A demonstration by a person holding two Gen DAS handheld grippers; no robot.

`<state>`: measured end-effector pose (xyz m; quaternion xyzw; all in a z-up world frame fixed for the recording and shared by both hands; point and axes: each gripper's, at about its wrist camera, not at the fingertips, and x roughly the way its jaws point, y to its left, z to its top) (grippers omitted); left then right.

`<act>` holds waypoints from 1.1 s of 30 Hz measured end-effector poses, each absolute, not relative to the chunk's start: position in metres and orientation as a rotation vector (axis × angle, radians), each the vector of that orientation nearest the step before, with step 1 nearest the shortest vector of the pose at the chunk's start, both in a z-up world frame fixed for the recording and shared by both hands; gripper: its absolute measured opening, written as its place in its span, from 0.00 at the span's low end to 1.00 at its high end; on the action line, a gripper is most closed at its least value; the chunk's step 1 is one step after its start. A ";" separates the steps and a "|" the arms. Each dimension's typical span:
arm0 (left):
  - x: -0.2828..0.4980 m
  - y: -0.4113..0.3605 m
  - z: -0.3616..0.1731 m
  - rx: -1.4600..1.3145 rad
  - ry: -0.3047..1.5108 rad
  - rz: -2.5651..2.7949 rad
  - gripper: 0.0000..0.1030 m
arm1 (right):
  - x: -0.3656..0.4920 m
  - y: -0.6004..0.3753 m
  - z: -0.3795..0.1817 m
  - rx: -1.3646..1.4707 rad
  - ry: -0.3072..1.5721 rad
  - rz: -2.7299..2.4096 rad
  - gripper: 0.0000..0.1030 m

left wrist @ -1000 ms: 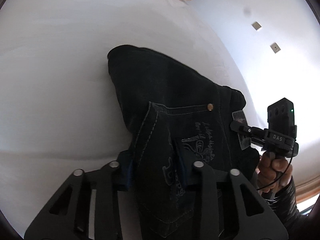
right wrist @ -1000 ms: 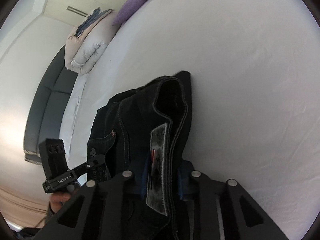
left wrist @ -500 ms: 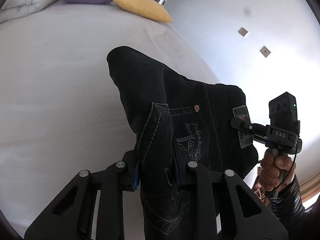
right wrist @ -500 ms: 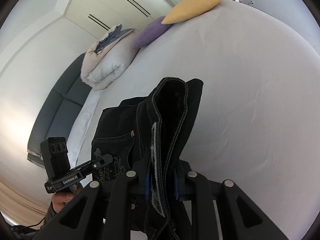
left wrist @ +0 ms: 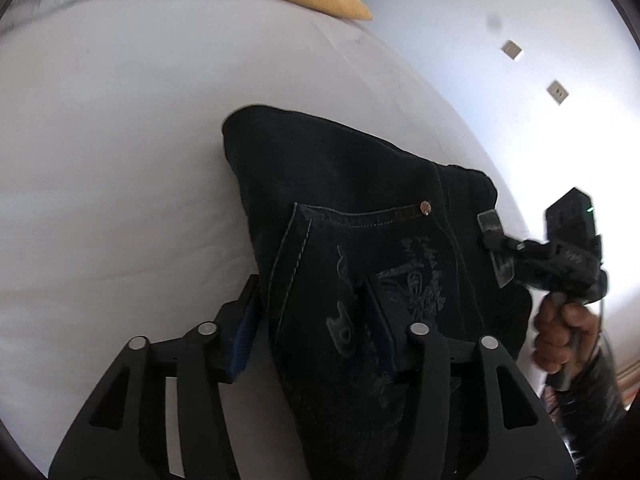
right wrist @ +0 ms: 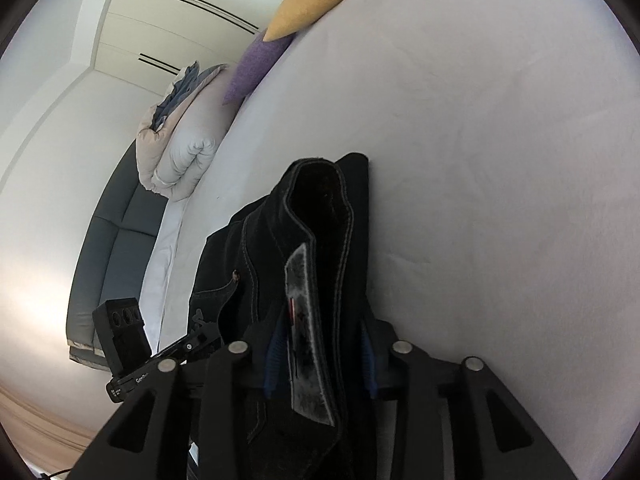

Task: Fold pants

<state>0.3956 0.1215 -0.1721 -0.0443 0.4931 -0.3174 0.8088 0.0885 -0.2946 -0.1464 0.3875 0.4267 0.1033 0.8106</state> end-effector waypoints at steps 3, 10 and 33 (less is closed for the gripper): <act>0.368 0.126 -0.161 0.007 0.957 -0.623 0.49 | 0.070 -0.295 -0.128 0.743 0.882 0.110 0.52; 0.257 0.121 -0.079 0.256 0.451 -0.427 1.00 | -0.009 -0.266 -0.053 0.502 0.664 -0.077 0.72; 0.064 0.185 0.052 0.186 0.189 -0.213 1.00 | -0.194 -0.152 0.122 0.088 0.095 -0.342 1.00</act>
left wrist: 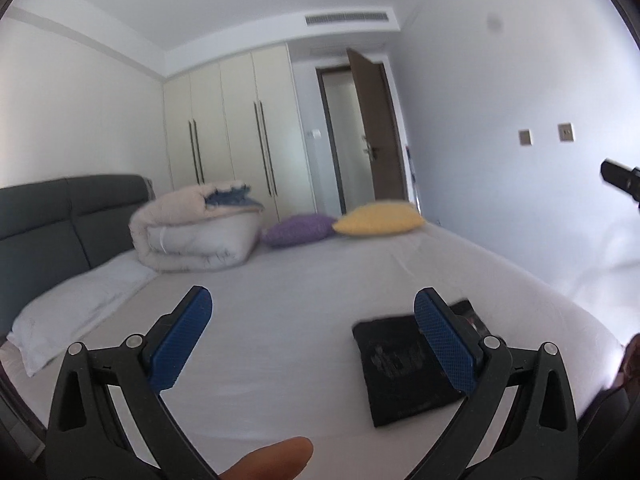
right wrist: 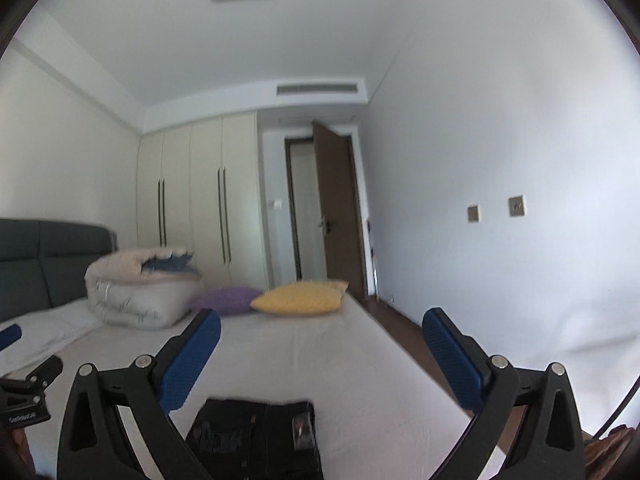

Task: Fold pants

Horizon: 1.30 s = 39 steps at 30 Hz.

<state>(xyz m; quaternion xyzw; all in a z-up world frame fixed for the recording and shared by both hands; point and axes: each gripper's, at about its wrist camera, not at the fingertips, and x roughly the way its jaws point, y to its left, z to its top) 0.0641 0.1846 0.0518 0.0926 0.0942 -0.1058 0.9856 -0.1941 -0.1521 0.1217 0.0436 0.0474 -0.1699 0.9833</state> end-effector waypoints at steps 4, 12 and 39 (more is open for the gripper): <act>0.069 0.179 0.032 0.190 0.295 -0.201 1.00 | -0.175 -0.151 0.101 0.117 0.261 -0.355 1.00; 0.116 0.165 -0.037 0.165 0.534 -0.223 1.00 | -0.141 -0.152 0.052 0.182 0.544 -0.343 1.00; 0.171 0.159 -0.126 0.089 0.765 -0.231 1.00 | -0.110 -0.125 -0.011 0.153 0.749 -0.279 1.00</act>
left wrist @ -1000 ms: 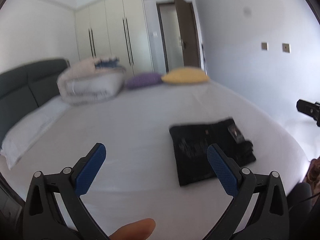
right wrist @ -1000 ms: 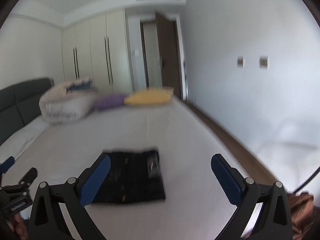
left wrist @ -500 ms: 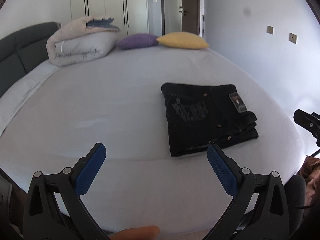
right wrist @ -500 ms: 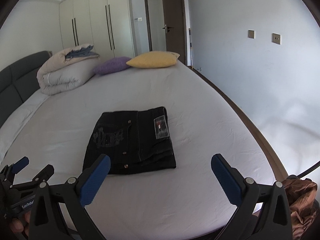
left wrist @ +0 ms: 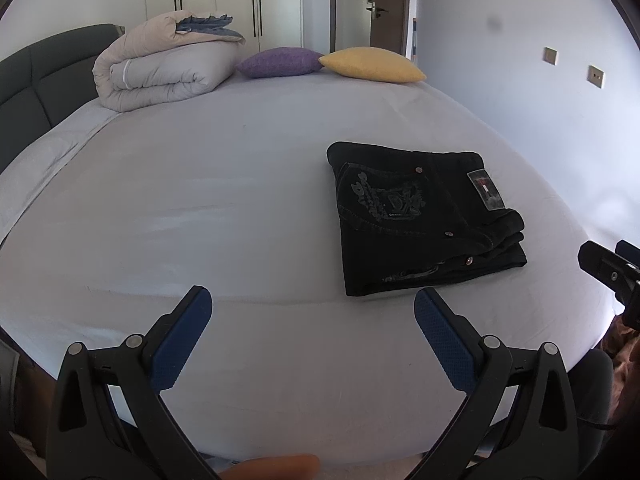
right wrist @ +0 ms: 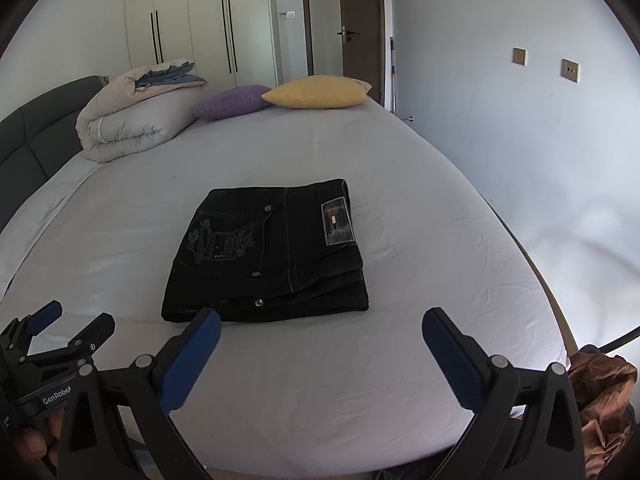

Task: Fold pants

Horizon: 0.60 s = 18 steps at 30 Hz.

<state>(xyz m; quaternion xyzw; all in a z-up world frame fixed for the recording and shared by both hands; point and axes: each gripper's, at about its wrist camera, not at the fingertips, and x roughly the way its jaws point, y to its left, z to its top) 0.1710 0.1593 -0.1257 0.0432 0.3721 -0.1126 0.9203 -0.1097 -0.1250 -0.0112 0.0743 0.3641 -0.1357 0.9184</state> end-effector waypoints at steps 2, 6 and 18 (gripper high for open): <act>0.172 0.160 -0.126 0.088 0.766 -0.232 1.00 | -0.109 -0.125 -0.012 0.153 0.754 -0.276 1.00; 0.173 0.159 -0.128 0.088 0.771 -0.233 1.00 | -0.108 -0.124 -0.015 0.153 0.764 -0.272 1.00; 0.179 0.160 -0.133 0.075 0.783 -0.236 1.00 | -0.106 -0.120 -0.016 0.147 0.774 -0.268 1.00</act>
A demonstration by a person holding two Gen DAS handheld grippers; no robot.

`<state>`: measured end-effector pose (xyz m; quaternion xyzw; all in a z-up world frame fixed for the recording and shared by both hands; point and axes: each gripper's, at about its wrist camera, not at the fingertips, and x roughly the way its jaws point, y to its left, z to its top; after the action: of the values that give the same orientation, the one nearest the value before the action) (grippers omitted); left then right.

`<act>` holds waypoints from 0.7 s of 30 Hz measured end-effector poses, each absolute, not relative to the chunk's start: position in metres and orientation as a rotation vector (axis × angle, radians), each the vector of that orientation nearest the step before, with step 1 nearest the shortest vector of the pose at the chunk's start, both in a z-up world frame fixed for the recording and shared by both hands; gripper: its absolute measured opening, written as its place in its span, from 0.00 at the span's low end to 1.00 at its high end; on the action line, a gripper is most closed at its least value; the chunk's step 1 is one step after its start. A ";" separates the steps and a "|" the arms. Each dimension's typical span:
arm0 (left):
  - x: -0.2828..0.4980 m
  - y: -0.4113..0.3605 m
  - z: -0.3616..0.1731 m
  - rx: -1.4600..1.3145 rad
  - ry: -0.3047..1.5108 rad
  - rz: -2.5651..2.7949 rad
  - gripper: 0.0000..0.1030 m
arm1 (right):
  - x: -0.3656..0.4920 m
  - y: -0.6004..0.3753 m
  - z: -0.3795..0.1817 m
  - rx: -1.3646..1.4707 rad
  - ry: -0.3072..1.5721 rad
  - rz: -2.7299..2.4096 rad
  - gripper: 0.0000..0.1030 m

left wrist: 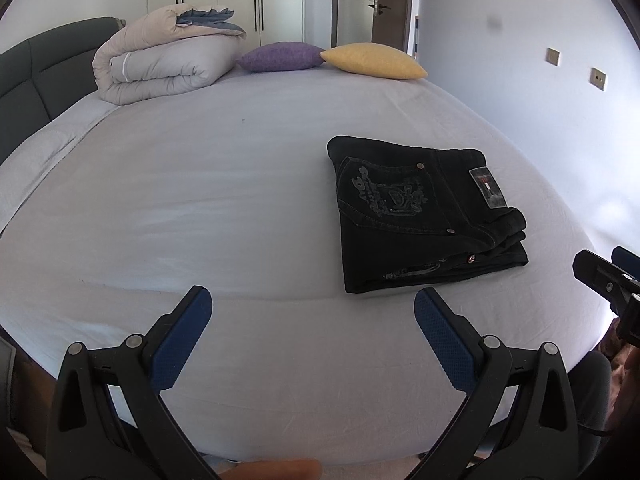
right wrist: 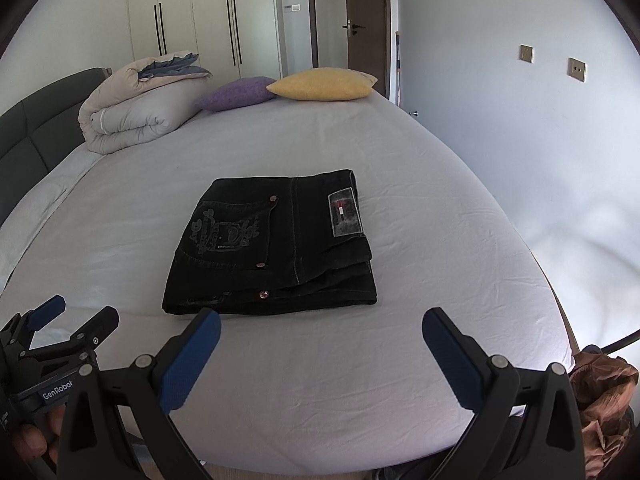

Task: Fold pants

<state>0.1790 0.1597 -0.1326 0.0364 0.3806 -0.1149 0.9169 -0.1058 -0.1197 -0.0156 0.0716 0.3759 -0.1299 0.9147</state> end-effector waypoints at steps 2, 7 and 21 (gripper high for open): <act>0.179 0.160 -0.133 0.073 0.784 -0.237 1.00 | -0.106 -0.119 -0.015 0.146 0.774 -0.268 1.00; 0.180 0.161 -0.133 0.065 0.788 -0.238 1.00 | -0.106 -0.119 -0.016 0.147 0.774 -0.268 1.00; 0.180 0.162 -0.134 0.063 0.790 -0.238 1.00 | -0.106 -0.119 -0.016 0.148 0.774 -0.268 1.00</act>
<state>0.1798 0.1617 -0.1337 0.0306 0.3839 -0.1157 0.9156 -0.1058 -0.1190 -0.0157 0.0719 0.3760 -0.1300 0.9146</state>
